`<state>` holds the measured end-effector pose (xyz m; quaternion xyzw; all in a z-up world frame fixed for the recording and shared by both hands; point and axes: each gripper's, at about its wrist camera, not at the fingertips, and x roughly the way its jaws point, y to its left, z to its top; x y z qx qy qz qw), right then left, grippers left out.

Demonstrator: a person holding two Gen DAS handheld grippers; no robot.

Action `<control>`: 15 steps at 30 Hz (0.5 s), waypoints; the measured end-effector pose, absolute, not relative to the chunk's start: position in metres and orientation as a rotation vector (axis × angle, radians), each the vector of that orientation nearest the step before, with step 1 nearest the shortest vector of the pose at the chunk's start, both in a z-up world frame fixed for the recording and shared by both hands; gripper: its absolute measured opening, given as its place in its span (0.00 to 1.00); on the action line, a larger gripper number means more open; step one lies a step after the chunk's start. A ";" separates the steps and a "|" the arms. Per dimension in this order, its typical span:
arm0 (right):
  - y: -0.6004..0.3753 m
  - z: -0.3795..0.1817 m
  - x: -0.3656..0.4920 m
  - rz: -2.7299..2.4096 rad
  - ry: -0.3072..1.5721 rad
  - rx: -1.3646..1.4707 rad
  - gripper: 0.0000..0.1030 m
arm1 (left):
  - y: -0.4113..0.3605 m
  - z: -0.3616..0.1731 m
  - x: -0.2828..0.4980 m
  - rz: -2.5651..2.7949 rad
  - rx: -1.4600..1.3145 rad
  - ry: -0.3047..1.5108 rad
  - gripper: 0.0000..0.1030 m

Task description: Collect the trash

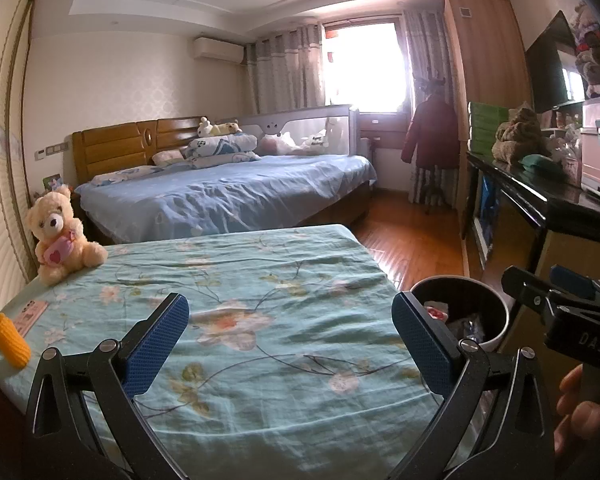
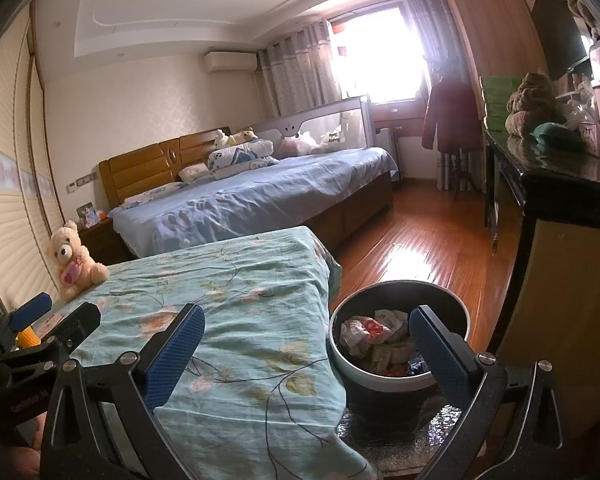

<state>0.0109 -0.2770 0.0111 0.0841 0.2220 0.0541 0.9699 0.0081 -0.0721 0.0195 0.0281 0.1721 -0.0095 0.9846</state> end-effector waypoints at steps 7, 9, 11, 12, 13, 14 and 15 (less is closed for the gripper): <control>-0.275 0.011 0.010 0.110 0.451 0.169 1.00 | -0.073 0.019 0.008 -0.020 0.056 0.346 1.00; -0.273 0.010 0.010 0.110 0.452 0.168 1.00 | -0.073 0.019 0.008 -0.020 0.056 0.346 1.00; -0.274 0.010 0.010 0.111 0.452 0.167 1.00 | -0.073 0.019 0.008 -0.019 0.057 0.345 1.00; -0.273 0.011 0.010 0.111 0.452 0.167 1.00 | -0.073 0.019 0.008 -0.020 0.056 0.345 1.00; -0.274 0.011 0.010 0.111 0.452 0.167 1.00 | -0.073 0.019 0.008 -0.020 0.055 0.345 1.00; -0.274 0.011 0.010 0.111 0.451 0.167 1.00 | -0.073 0.019 0.008 -0.018 0.056 0.346 1.00; -0.274 0.011 0.010 0.111 0.452 0.167 1.00 | -0.074 0.019 0.008 -0.019 0.056 0.346 1.00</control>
